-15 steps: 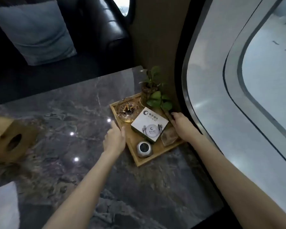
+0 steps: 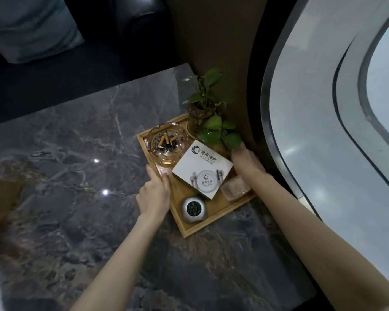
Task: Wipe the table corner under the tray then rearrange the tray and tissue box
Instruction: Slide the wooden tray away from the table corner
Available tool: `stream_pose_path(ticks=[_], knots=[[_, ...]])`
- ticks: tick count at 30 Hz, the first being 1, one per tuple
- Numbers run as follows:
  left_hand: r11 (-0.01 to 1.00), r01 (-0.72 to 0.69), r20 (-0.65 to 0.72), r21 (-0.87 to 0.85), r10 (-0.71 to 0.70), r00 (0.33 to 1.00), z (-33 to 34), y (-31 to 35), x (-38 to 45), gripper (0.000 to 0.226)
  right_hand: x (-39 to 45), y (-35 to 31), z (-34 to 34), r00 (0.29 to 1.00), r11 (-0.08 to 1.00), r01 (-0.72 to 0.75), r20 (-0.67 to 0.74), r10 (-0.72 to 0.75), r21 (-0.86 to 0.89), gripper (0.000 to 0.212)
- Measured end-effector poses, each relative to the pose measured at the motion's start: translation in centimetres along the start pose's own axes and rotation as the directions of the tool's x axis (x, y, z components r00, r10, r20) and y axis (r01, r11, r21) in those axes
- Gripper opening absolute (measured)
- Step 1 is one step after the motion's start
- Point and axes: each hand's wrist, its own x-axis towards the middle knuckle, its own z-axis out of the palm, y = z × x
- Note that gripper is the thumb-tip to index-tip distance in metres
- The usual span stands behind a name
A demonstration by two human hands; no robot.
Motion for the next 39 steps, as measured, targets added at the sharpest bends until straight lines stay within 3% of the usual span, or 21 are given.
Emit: stream_pose_path(ticks=[4, 8, 13, 17, 21, 29, 39], knots=[[0.999, 0.002, 0.01, 0.039, -0.003, 1.0, 0.4, 0.2, -0.1, 0.06, -0.2, -0.4, 0.3, 0.994, 0.967, -0.105, 0.013, 0.105, 0.231, 0.035], [0.998, 0.012, 0.016, 0.059, -0.013, 1.0, 0.3, 0.6, -0.2, 0.057, -0.3, -0.5, 0.3, 0.995, 0.965, -0.102, 0.011, 0.102, 0.244, 0.034], [0.999, 0.023, 0.008, 0.048, -0.023, 1.0, 0.4, 0.6, 0.0, 0.055, 0.5, 0.2, 1.1, 0.998, 0.989, -0.057, 0.0, 0.058, 0.136, 0.033], [0.999, 0.028, 0.019, 0.047, -0.029, 0.999, 0.3, 0.6, 0.2, 0.053, 0.6, 0.7, 1.9, 0.989, 0.973, 0.14, -0.024, -0.147, -0.183, 0.033], [0.996, 0.002, 0.036, 0.088, -0.006, 0.999, 0.3, 0.6, 0.2, 0.053, 0.5, 0.6, 1.8, 0.975, 0.926, 0.199, -0.033, -0.221, -0.32, 0.028], [0.999, -0.025, 0.03, 0.047, 0.024, 0.999, -0.1, 0.4, 0.1, 0.054, 0.3, 0.7, 1.7, 0.963, 0.864, 0.244, 0.005, -0.27, -0.44, 0.022], [0.995, -0.094, -0.077, -0.018, 0.093, 0.993, -2.5, -1.8, -0.9, 0.049, -1.8, -1.6, 0.9, 0.95, 0.845, 0.253, -0.045, -0.31, -0.47, 0.021]])
